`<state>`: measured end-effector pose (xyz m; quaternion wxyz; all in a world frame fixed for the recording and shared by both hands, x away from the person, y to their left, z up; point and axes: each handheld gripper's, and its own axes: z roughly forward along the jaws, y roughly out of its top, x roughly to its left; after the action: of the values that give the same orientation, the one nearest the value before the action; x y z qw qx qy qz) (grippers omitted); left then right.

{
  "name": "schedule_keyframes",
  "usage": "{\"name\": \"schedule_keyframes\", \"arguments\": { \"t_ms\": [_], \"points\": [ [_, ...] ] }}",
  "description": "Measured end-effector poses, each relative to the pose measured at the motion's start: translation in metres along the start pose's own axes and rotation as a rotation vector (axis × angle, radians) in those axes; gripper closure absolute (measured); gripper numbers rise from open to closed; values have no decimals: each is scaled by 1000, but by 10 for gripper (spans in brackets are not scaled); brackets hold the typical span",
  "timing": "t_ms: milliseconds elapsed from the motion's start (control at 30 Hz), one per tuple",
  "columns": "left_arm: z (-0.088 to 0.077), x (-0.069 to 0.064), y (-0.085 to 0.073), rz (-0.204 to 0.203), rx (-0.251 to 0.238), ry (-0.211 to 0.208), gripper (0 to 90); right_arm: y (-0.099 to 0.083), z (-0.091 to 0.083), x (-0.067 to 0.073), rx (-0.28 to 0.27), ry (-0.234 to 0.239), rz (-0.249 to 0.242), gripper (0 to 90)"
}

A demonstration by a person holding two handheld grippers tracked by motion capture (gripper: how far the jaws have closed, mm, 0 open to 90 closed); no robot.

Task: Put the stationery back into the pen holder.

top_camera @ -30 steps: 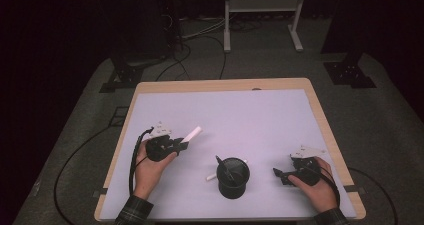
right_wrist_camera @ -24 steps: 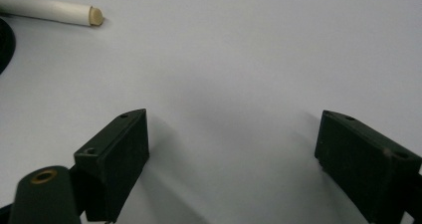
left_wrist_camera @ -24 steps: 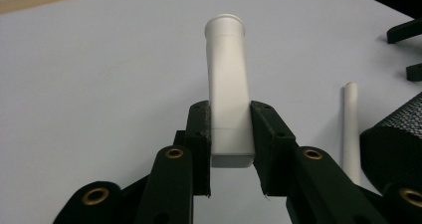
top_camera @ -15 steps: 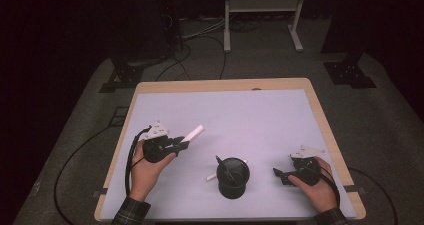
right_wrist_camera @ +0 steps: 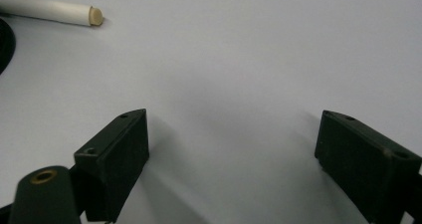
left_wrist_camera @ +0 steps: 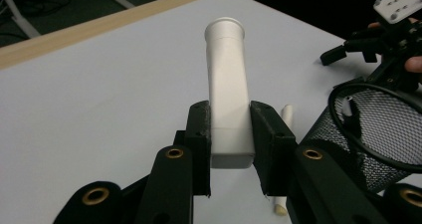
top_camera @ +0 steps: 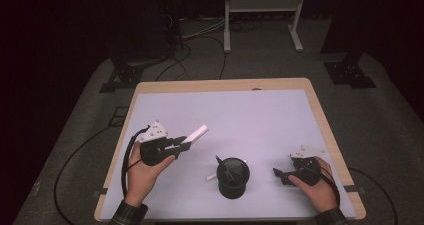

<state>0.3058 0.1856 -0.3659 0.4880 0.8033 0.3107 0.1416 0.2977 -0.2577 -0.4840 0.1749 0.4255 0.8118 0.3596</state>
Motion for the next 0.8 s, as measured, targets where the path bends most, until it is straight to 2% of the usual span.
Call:
{"name": "schedule_keyframes", "arguments": {
  "t_ms": [300, 567, 800],
  "points": [
    [-11, -19, 14, 38, -34, -55, 711, 0, 0, 0, 0, 0, 1, 124],
    [-10, -35, 21, 76, -35, -111, 711, 0, 0, 0, 0, 0, 0, 124],
    [-5, -44, 23, 84, -23, -163, 711, 0, 0, 0, 0, 0, 0, 124]
  ]
}}
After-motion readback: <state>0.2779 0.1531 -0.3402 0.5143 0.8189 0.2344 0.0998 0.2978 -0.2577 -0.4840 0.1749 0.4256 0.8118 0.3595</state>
